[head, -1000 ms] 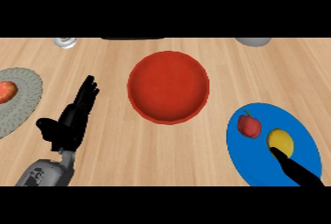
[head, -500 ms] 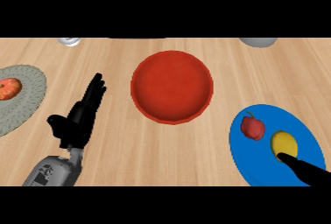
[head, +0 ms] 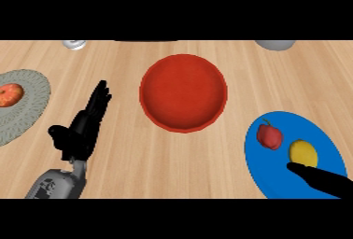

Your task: Pick the lemon from the plate and place it in the bowl

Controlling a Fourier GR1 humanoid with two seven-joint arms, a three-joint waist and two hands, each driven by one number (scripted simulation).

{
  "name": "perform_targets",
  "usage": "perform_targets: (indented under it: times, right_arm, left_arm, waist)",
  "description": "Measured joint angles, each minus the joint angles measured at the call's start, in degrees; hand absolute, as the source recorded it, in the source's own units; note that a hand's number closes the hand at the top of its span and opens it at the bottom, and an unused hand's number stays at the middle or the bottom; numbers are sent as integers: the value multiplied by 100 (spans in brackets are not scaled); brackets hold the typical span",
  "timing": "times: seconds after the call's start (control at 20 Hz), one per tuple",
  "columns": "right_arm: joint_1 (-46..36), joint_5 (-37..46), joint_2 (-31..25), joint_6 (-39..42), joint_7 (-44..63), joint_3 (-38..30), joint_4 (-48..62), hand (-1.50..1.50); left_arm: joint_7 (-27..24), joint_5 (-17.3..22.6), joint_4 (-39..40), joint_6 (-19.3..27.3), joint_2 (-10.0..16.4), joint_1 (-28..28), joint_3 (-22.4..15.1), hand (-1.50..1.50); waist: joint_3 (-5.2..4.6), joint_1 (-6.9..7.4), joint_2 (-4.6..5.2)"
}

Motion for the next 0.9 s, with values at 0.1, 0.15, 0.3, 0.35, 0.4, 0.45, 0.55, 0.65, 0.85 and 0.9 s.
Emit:
perform_targets:
  times: [0.1, 0.15, 0.3, 0.35, 0.4, 0.45, 0.55, 0.65, 0.85, 0.9]
  right_arm:
    - [15, -59, 124, 75, -111, -26, 100, -150]
    - [101, -27, 178, 112, -115, -11, -12, -150]
    - [236, -73, 378, 162, -352, -82, -56, -150]
    - [292, -60, 486, 128, -466, -45, -48, -150]
    - [408, -75, 560, 87, -626, -37, -85, -150]
    - [521, -72, 649, 49, -757, 3, -154, -150]
    - [508, -105, 770, 72, -881, -24, -183, -150]
    - [562, -198, 846, 134, -938, -129, -324, -150]
    - [720, -441, 1044, 189, -1256, -316, -369, -150]
    - [704, -408, 1141, 167, -1299, -273, -322, -150]
  left_arm:
    - [-1, -87, 23, -71, -74, 21, 35, 0]
    - [49, -151, 11, -40, -132, -1, 53, 0]
    - [-45, -229, 88, -178, -238, 55, 152, 0]
    - [-56, -278, 165, -182, -290, -4, 174, 0]
    - [72, -287, 8, -198, -264, 31, 183, 0]
    - [111, -323, 41, -194, -304, -29, 197, 0]
    - [104, -371, 89, -242, -384, -35, 254, 0]
    - [151, -437, 5, -274, -413, 14, 298, 0]
    - [35, -450, 69, -478, -426, 85, 474, 0]
    - [99, -494, 30, -485, -452, 69, 470, 0]
  waist:
    - [1, -7, -1]
    - [3, -13, -2]
    - [2, -21, -4]
    - [2, -25, -4]
    - [3, -24, -6]
    - [3, -31, -7]
    - [3, -29, -6]
    - [4, -28, -6]
    - [2, -30, -7]
    - [2, -27, -6]
